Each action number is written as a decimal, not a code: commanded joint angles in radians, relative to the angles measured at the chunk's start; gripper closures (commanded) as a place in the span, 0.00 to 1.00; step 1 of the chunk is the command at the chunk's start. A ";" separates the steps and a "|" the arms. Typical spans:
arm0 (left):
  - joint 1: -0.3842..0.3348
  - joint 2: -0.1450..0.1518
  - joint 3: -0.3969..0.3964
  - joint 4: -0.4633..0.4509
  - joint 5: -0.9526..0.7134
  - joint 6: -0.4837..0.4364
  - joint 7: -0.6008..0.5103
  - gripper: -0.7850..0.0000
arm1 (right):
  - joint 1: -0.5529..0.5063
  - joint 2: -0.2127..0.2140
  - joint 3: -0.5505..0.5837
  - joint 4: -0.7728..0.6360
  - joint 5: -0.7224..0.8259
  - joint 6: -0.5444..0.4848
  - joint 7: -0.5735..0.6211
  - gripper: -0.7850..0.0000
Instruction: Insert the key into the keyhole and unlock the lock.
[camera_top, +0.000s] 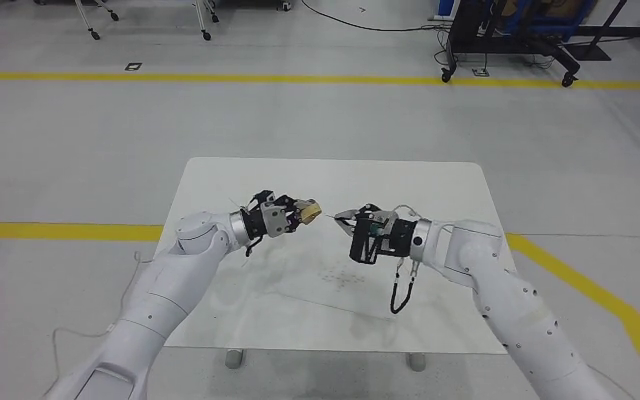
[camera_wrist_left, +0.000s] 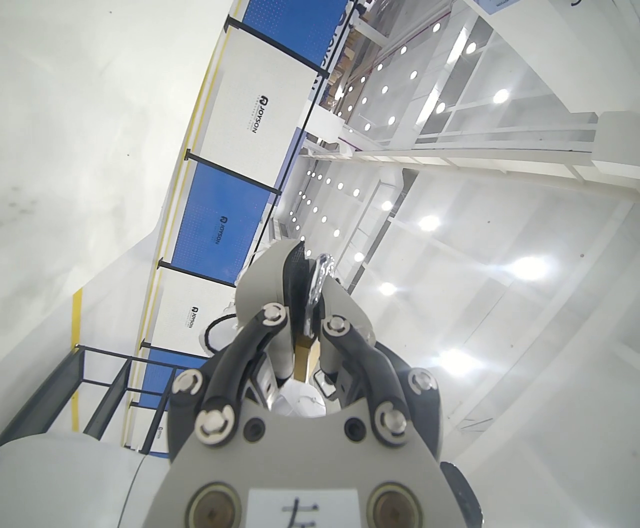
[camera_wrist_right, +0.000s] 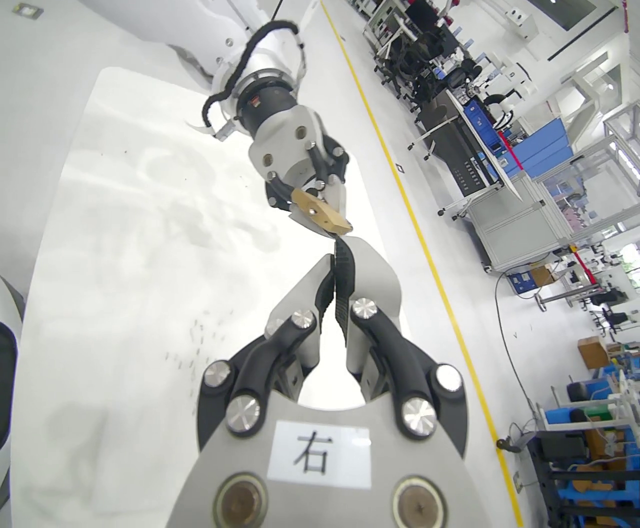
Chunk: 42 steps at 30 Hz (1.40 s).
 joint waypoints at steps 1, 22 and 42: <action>0.008 0.000 -0.004 -0.012 0.005 0.009 0.024 1.00 | 0.011 0.000 -0.041 -0.027 -0.119 0.006 0.003 1.00; 0.022 -0.006 -0.008 -0.037 0.056 0.113 0.080 1.00 | -0.018 0.008 -0.185 -0.155 -0.601 0.061 0.064 1.00; 0.022 -0.014 -0.005 -0.041 0.118 0.139 0.114 1.00 | -0.006 -0.014 -0.263 -0.193 -0.724 0.015 0.193 1.00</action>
